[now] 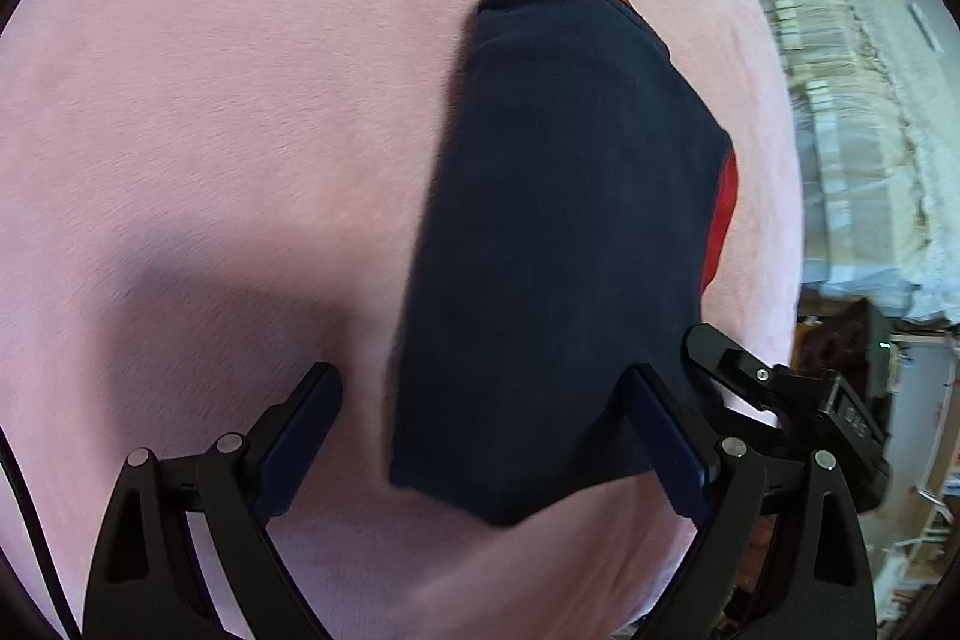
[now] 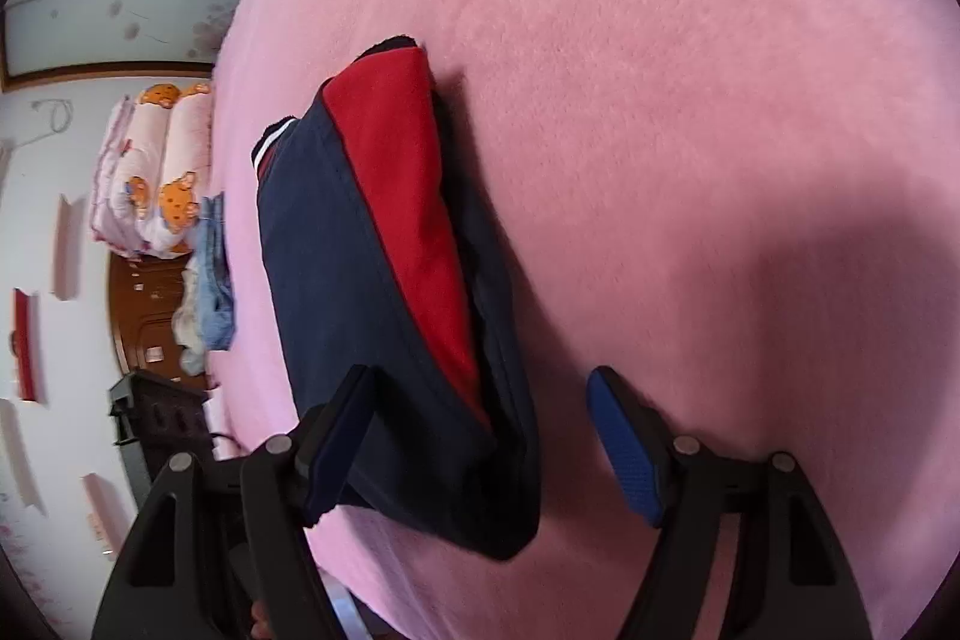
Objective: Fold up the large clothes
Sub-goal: 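Grasp the navy jacket bundle with the left gripper while the right gripper grasps it too, then lift the jacket bundle with both grippers and carry it onto the folded denim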
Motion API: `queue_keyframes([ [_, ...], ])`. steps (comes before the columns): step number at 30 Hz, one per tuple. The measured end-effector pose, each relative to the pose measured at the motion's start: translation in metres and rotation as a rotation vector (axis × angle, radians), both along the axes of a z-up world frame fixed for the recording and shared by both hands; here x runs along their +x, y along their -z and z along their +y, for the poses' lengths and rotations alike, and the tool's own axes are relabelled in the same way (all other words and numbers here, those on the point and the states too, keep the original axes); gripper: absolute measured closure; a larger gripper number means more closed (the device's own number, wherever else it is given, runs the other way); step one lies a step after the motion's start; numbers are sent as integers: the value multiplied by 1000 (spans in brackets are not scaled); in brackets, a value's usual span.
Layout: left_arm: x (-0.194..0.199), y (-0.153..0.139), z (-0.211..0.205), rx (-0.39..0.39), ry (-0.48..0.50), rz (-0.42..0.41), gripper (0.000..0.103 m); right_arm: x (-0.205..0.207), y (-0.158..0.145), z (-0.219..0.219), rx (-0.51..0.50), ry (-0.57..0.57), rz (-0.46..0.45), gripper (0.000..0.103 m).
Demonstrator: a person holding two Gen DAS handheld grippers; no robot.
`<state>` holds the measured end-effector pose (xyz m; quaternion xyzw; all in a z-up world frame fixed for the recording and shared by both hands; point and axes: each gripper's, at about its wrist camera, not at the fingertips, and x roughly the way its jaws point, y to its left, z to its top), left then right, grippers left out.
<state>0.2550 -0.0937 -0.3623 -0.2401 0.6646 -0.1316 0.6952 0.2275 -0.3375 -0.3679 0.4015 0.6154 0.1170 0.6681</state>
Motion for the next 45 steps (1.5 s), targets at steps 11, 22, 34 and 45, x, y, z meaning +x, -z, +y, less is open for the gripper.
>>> queue_keyframes([
  [11, 27, 11, -9, -51, 4, -31, 28, 35, 16, 20, 123, -89, -54, 47],
  [22, 13, -17, -7, 6, -47, -68, 56, 36, -4, 25, 76, -105, -91, 69],
  [34, -68, -84, 17, 99, -132, -10, 59, -20, -54, 54, 88, -227, -52, 76],
  [45, -156, -180, 88, 75, -219, -23, 59, -74, -150, 127, 82, -395, -82, 77],
])
